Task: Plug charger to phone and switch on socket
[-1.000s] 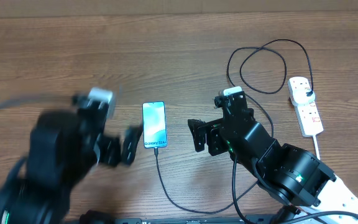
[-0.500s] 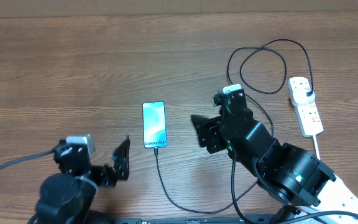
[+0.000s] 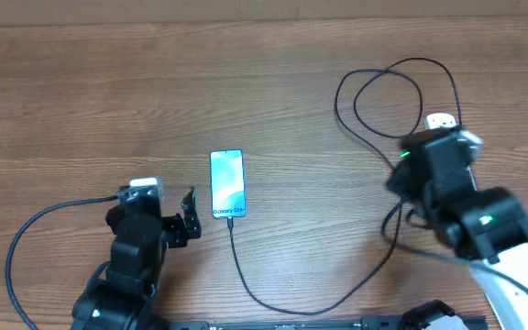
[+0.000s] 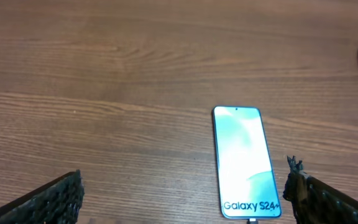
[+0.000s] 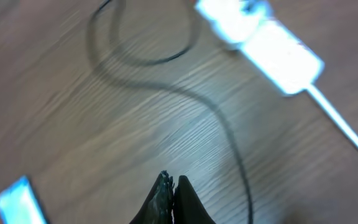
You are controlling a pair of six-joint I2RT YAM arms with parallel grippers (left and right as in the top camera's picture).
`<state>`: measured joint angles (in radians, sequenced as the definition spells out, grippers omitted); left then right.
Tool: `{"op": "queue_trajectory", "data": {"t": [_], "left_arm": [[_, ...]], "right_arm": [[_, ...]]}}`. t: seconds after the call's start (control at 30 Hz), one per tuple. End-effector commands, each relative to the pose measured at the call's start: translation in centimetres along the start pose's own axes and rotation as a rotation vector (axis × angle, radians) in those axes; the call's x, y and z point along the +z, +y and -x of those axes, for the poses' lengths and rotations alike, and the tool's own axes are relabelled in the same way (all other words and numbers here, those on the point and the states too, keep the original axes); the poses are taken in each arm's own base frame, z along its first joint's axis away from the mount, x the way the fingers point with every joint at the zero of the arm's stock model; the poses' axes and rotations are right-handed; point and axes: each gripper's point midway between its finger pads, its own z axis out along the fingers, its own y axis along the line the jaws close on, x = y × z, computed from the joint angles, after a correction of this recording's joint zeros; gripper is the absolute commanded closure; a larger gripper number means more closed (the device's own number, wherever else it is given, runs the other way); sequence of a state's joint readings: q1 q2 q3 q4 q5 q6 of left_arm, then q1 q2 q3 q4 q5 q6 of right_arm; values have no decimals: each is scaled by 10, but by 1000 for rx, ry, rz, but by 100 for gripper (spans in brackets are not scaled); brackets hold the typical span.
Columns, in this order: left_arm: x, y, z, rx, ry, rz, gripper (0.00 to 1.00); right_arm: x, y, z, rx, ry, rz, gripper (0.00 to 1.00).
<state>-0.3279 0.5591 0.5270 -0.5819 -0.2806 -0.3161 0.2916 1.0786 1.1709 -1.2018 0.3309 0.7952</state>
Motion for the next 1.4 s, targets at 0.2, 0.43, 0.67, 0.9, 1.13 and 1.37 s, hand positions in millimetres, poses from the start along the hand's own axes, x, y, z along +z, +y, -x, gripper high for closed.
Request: {"op": "queue_trajectory", "data": {"t": [0.2, 0.43, 0.67, 0.9, 1.13, 1.37], "left_arm": [[14, 0, -15, 16, 82, 25, 0], [22, 0, -24, 30, 127, 40, 0], [28, 1, -32, 42, 168, 54, 0], [34, 2, -40, 55, 210, 68, 0], [40, 3, -50, 70, 258, 85, 0], [47, 5, -62, 87, 312, 103, 0]], "right_arm": [[36, -74, 57, 228, 117, -111, 96], [89, -106, 73, 280, 310, -157, 96], [131, -99, 79, 245, 453, -109, 96], [152, -84, 93, 263, 472, -38, 96], [167, -91, 90, 287, 493, -46, 96], [175, -112, 93, 355, 500, -64, 96]]}}
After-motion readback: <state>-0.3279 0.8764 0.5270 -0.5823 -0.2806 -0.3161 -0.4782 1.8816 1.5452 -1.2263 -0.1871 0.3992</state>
